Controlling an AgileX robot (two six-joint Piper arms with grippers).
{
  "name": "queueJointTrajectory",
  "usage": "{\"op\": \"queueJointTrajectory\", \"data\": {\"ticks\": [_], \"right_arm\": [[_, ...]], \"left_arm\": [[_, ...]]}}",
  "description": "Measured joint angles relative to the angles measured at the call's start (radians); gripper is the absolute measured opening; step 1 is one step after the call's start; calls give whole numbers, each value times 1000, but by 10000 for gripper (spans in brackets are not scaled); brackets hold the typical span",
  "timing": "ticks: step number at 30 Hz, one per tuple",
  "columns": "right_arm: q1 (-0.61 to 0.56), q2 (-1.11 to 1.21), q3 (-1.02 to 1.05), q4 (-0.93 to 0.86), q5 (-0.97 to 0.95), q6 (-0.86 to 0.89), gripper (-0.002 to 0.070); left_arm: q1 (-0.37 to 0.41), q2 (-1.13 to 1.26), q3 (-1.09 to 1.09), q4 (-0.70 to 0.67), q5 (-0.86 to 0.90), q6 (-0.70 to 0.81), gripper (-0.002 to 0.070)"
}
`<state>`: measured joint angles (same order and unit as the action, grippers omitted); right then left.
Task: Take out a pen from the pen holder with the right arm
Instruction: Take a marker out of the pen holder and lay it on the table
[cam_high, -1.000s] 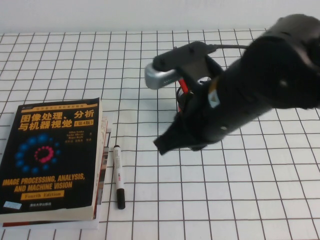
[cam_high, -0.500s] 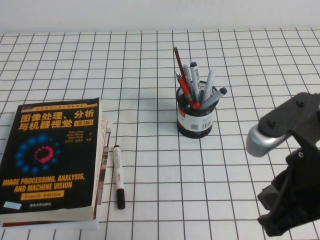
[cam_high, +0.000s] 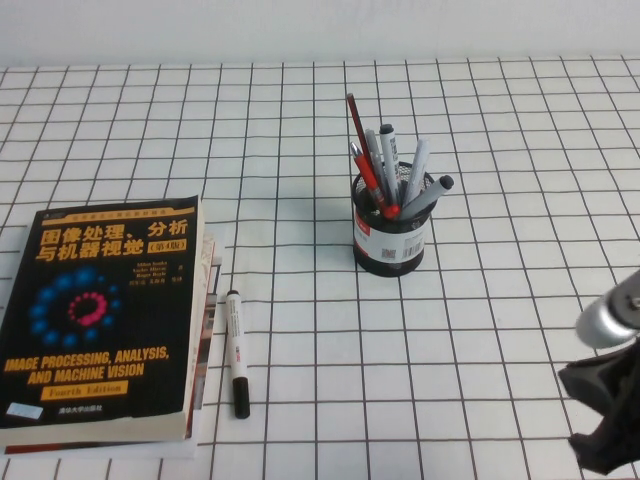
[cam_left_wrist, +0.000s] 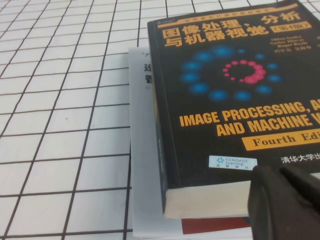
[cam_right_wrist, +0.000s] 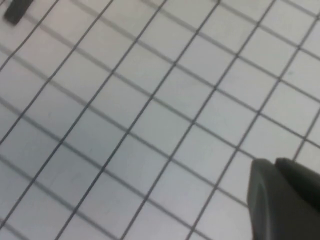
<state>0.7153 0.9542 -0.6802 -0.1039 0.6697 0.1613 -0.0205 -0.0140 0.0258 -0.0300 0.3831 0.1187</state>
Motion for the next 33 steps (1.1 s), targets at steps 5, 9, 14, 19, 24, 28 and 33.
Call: {"op": "queueJointTrajectory", "data": {"ticks": [5, 9, 14, 19, 24, 28, 33], "right_arm": [[-233, -175, 218, 15, -271, -2, -15], [-406, -351, 396, 19, -450, -3, -15], [-562, -613, 569, 35, -570, -5, -15], [-619, -820, 666, 38, -571, -5, -15], [-624, -946, 683, 38, -513, -5, -15], [-624, -961, 684, 41, -456, -5, -15], [-624, -961, 684, 50, -438, -5, -15]], "left_arm": [[0, 0, 0, 0, 0, 0, -4], [0, 0, 0, 0, 0, 0, -4], [0, 0, 0, 0, 0, 0, -4], [0, 0, 0, 0, 0, 0, -4], [0, 0, 0, 0, 0, 0, -4], [0, 0, 0, 0, 0, 0, -4], [0, 0, 0, 0, 0, 0, -4]]}}
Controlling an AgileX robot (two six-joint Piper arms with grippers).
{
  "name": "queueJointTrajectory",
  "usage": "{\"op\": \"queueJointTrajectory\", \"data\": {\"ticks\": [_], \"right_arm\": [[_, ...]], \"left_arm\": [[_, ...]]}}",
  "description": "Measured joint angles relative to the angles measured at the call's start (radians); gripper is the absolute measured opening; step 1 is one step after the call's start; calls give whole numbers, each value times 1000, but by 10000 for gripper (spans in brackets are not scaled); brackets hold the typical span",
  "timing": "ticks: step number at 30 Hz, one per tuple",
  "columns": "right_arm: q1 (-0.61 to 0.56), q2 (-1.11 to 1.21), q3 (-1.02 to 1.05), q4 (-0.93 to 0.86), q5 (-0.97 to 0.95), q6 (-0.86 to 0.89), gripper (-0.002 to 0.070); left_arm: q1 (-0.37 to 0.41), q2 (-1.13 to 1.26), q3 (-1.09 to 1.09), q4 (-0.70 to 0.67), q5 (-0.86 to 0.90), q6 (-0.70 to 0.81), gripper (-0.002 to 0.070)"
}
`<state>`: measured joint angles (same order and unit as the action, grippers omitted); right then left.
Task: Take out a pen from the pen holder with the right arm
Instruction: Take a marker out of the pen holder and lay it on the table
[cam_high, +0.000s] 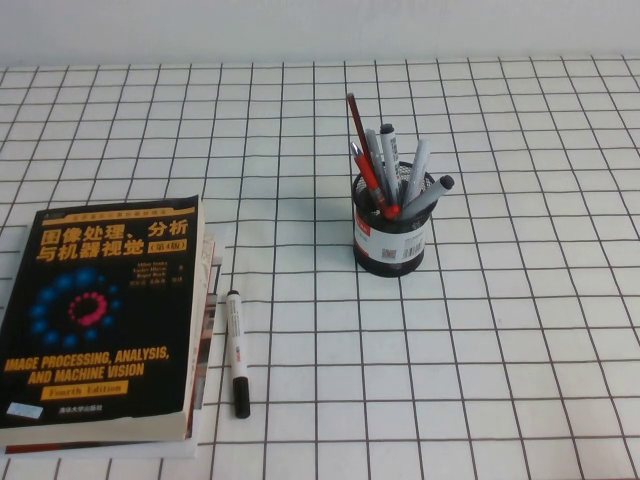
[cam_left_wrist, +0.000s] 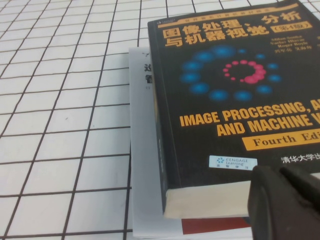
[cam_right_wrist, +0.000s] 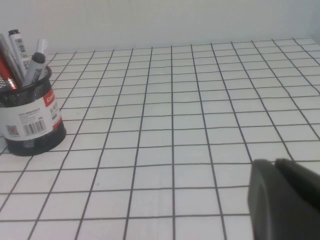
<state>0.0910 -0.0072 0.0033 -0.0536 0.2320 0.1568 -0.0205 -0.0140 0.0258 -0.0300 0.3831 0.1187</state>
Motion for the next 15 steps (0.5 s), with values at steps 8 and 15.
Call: {"op": "queueJointTrajectory", "data": {"ticks": [8, 15], "right_arm": [[0, 0, 20, 93, 14, -210, -16], [0, 0, 22, 239, 94, -354, -16]], "left_arm": [[0, 0, 0, 0, 0, 0, -4], [0, 0, 0, 0, 0, 0, -4]]}}
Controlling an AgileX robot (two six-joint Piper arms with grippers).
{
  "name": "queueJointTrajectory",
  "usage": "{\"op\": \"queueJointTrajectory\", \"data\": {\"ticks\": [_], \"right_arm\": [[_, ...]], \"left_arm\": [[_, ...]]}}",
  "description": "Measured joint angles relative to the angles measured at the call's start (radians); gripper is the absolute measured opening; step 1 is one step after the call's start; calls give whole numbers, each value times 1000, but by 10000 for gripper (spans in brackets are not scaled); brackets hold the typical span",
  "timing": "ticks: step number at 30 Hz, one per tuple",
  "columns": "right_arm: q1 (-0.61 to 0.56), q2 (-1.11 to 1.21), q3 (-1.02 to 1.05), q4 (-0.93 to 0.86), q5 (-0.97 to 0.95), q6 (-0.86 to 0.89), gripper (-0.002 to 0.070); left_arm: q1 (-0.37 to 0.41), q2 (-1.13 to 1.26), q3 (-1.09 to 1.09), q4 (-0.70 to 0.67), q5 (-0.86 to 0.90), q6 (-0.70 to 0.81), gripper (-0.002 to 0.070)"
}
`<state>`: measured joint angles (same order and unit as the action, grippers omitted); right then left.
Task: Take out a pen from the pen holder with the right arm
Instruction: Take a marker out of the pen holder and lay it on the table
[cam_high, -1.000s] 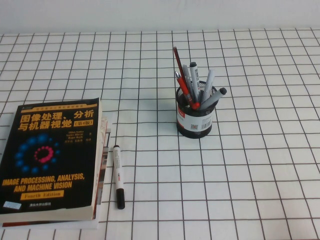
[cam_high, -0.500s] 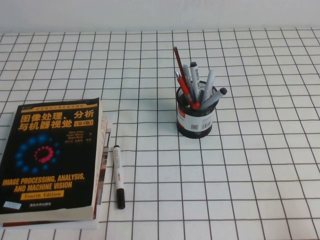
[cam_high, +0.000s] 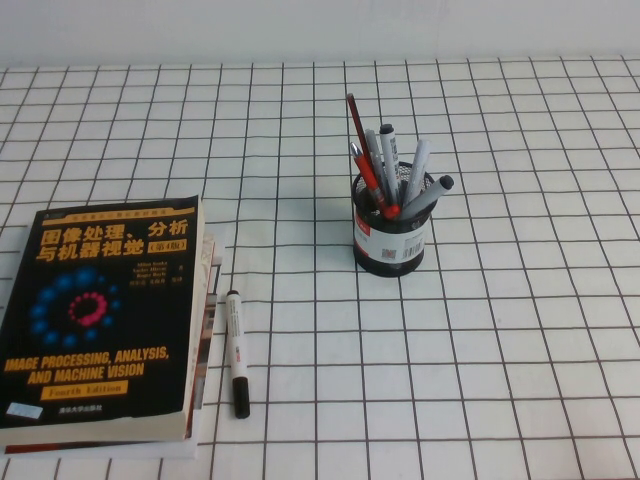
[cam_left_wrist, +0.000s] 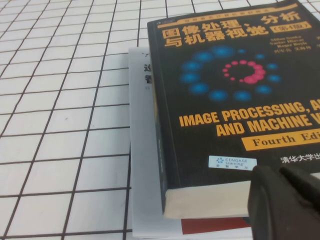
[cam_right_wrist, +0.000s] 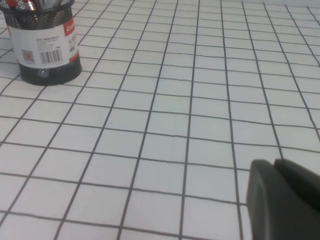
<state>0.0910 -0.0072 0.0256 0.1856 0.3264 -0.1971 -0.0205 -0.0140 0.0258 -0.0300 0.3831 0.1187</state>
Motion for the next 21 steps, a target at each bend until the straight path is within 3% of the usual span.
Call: {"op": "queueJointTrajectory", "data": {"ticks": [21], "right_arm": [[0, 0, 0, 10, 18, -12, -16]], "left_arm": [[0, 0, 0, 0, 0, 0, -4]]}}
